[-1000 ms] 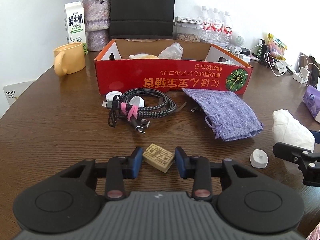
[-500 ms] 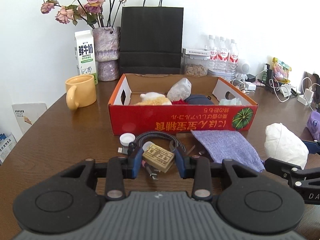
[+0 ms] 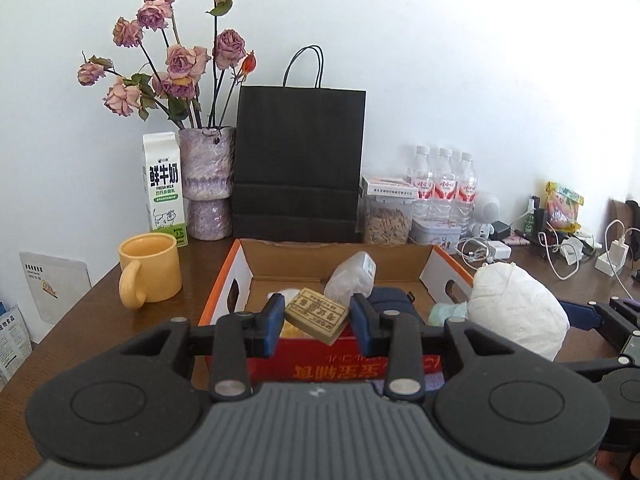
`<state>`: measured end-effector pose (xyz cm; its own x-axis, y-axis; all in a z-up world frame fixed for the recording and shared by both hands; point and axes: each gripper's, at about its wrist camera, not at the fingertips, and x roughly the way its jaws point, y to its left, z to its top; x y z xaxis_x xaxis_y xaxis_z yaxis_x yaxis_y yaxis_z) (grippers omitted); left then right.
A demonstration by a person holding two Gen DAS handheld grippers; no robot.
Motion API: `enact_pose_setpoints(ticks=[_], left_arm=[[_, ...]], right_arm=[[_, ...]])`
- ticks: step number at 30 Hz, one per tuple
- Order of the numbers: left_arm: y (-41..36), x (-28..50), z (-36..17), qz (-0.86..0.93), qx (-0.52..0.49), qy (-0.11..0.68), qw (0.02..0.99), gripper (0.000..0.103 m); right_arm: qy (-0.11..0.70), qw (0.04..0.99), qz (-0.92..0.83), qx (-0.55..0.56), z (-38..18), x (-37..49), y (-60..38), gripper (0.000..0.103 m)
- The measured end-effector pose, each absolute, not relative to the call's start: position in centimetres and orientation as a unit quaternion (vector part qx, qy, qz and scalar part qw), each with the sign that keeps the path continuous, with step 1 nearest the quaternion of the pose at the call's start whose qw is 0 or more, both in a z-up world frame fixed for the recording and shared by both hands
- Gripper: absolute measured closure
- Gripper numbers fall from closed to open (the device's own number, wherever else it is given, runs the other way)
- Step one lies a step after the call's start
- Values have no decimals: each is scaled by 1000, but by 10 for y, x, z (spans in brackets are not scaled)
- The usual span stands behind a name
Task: Organize objects
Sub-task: 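Grasp the small tan block with the left tool, then lower the tan block and tissue bundle into the box and open both tools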
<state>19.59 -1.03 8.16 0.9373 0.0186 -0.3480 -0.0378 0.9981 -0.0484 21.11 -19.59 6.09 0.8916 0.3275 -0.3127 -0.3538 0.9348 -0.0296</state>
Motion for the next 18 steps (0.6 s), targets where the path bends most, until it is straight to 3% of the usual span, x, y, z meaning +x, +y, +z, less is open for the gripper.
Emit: enact_pose_setpoints(ticks=[18], left_arm=[[-14, 274, 93, 41, -51, 151, 986, 67]], right_arm=[[122, 979, 160, -22, 76, 297, -164, 17]])
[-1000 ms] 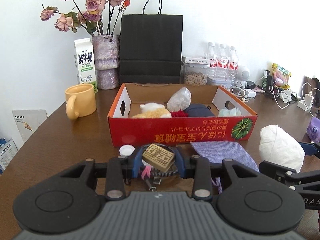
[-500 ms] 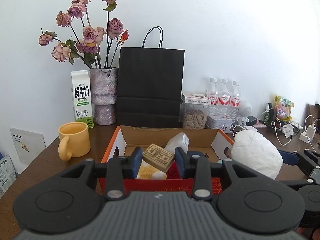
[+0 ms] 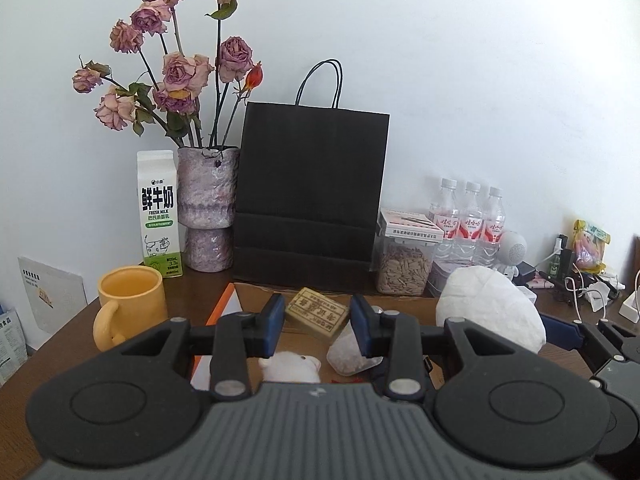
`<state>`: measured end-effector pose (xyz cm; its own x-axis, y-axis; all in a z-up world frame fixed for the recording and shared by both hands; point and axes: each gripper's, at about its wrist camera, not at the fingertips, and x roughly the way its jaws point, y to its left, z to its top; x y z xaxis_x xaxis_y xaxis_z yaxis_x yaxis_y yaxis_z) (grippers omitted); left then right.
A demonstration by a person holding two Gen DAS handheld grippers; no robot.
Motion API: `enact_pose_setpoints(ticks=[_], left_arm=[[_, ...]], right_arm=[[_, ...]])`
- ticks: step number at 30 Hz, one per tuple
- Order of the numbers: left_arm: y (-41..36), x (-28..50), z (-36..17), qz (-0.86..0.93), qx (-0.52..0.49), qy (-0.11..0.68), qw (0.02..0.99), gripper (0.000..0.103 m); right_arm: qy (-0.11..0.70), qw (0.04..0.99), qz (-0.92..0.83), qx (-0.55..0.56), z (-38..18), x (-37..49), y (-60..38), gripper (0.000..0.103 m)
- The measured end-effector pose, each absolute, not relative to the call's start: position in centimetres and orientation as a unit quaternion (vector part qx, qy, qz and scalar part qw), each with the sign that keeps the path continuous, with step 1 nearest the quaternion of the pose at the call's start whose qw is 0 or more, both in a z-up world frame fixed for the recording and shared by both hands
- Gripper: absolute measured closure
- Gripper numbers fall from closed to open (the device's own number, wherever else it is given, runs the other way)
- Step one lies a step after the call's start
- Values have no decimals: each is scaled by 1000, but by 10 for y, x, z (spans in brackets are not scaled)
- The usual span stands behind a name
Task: Organize objects
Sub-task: 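Lower the tan block and tissue bundle into the box and open both tools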
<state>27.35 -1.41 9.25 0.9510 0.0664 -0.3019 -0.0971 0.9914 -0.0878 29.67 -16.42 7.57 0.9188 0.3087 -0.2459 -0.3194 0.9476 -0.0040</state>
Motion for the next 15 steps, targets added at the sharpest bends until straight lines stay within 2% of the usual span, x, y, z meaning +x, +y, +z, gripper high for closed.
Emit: enact_pose_setpoints(ticks=[15], left_arm=[[2, 341, 48, 61, -61, 213, 973, 67]], right_arm=[[176, 972, 154, -31, 37, 360, -156, 17]])
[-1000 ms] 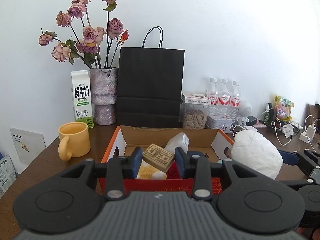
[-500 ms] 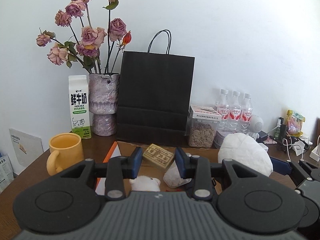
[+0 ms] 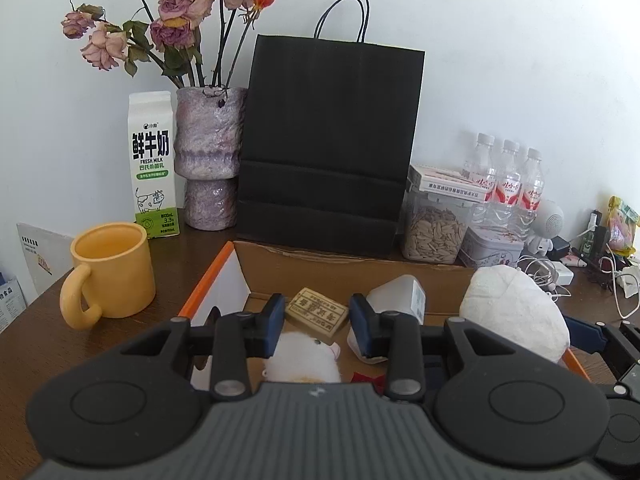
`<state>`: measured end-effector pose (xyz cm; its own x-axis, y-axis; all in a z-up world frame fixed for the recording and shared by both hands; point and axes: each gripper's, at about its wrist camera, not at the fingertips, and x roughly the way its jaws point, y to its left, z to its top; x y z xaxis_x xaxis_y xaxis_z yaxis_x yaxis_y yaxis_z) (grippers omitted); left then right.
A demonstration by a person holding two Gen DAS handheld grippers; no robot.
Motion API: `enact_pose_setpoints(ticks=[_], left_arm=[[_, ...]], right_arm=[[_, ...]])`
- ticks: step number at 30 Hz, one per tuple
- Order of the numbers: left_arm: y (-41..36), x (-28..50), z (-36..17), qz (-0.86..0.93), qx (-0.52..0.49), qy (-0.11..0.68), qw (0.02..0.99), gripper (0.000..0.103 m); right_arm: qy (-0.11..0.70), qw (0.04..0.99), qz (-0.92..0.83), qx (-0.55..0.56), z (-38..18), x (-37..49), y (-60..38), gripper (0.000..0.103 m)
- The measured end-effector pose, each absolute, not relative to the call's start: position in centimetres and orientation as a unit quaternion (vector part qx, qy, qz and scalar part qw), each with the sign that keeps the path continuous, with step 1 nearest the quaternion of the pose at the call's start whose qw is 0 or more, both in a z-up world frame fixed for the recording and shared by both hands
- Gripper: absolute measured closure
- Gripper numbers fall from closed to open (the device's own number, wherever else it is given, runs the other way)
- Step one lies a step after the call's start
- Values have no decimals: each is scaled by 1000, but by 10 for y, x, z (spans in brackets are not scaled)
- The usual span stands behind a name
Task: Organize objects
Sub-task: 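Lower the tan block and tissue bundle into the box and open both tools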
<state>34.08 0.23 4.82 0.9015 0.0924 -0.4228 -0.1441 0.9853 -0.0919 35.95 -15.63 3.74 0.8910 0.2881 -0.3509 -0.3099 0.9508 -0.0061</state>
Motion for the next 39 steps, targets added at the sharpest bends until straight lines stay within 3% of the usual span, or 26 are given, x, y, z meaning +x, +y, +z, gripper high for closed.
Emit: enact_pose_setpoints(ticks=[5, 6, 8, 10, 11, 36, 38, 39], left_arm=[[4, 344, 43, 66, -61, 222, 971, 66], [4, 344, 43, 70, -61, 221, 971, 61], [3, 341, 44, 75, -58, 213, 972, 40], [2, 338, 47, 84, -54, 202, 974, 6], [2, 337, 48, 90, -53, 197, 975, 0], [4, 334, 51, 99, -64, 198, 973, 0], [5, 334, 52, 101, -65, 197, 973, 0], [6, 334, 52, 102, -66, 197, 973, 0]], right_arm=[[190, 969, 151, -36, 30, 366, -156, 14], [193, 969, 150, -37, 29, 366, -156, 10], [194, 969, 146, -40, 28, 366, -156, 2], [193, 970, 140, -43, 28, 365, -156, 0], [195, 970, 137, -45, 28, 365, -156, 0], [139, 977, 142, -81, 41, 349, -148, 0], [132, 977, 132, -99, 40, 348, -145, 1], [133, 977, 131, -102, 40, 349, -144, 6]])
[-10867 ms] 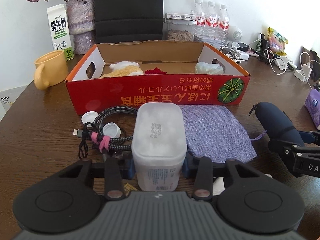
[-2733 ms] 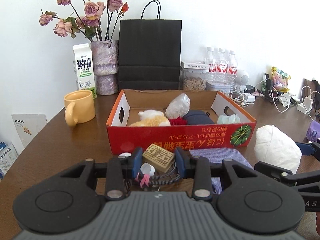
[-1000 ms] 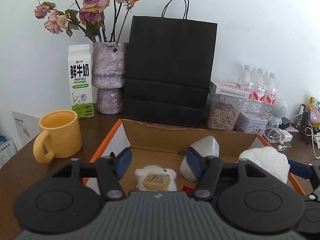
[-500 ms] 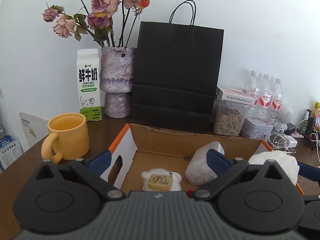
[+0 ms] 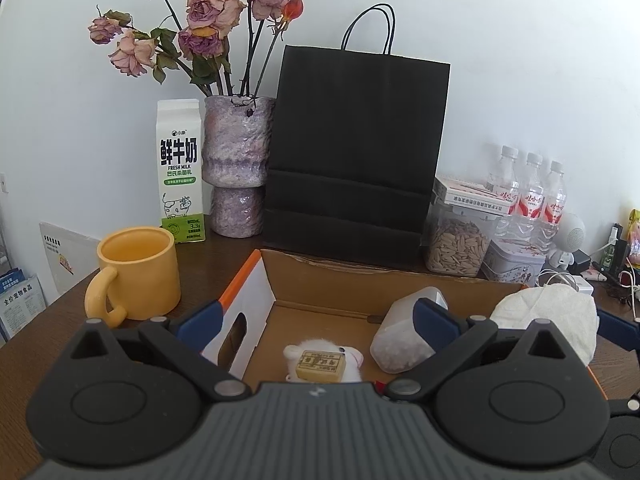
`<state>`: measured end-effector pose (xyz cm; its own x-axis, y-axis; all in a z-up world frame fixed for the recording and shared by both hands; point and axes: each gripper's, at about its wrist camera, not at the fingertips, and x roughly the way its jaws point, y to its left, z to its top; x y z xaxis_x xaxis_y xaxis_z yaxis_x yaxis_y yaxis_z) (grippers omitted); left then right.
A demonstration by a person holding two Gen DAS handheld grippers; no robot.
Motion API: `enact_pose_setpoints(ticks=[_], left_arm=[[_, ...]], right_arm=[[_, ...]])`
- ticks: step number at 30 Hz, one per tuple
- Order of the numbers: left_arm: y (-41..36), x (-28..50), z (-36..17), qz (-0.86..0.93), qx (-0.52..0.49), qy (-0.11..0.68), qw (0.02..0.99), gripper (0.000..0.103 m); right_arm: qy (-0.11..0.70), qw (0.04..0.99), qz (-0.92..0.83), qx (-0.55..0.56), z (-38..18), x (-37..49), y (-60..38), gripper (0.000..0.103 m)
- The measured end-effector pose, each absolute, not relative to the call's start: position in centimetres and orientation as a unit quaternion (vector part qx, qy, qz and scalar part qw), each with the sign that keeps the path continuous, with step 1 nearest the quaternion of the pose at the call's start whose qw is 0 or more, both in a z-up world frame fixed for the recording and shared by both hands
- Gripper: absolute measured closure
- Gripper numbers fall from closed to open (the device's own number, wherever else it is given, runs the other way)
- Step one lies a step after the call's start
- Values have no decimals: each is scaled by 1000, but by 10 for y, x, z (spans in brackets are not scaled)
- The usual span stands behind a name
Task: Organize objects
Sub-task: 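Lower the tan block and tissue bundle into the box and open both tools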
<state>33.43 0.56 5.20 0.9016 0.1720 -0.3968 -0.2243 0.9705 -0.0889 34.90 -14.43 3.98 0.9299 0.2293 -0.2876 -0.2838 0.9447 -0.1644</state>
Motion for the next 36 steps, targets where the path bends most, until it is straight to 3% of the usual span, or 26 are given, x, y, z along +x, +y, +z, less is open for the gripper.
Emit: enact_pose_setpoints(ticks=[1, 3, 5, 6, 7, 24, 36], left_arm=[[6, 334, 52, 103, -67, 197, 973, 0], [7, 334, 53, 104, -69, 195, 973, 0], [8, 333, 53, 105, -70, 195, 973, 0], [7, 334, 53, 105, -70, 195, 973, 0], [8, 334, 53, 105, -70, 196, 972, 0], [8, 329, 56, 104, -73, 195, 972, 0], [17, 272, 69, 99, -83, 182, 975, 0]], right_arm=[[138, 976, 136, -99, 39, 352, -145, 14], [149, 975, 142, -85, 38, 358, -149, 20], [154, 975, 139, -81, 34, 364, -151, 15], [154, 975, 138, -78, 33, 365, -152, 1], [152, 976, 137, -74, 32, 366, -153, 0], [153, 973, 147, -86, 32, 358, -149, 0], [127, 977, 149, -83, 59, 301, -161, 0]])
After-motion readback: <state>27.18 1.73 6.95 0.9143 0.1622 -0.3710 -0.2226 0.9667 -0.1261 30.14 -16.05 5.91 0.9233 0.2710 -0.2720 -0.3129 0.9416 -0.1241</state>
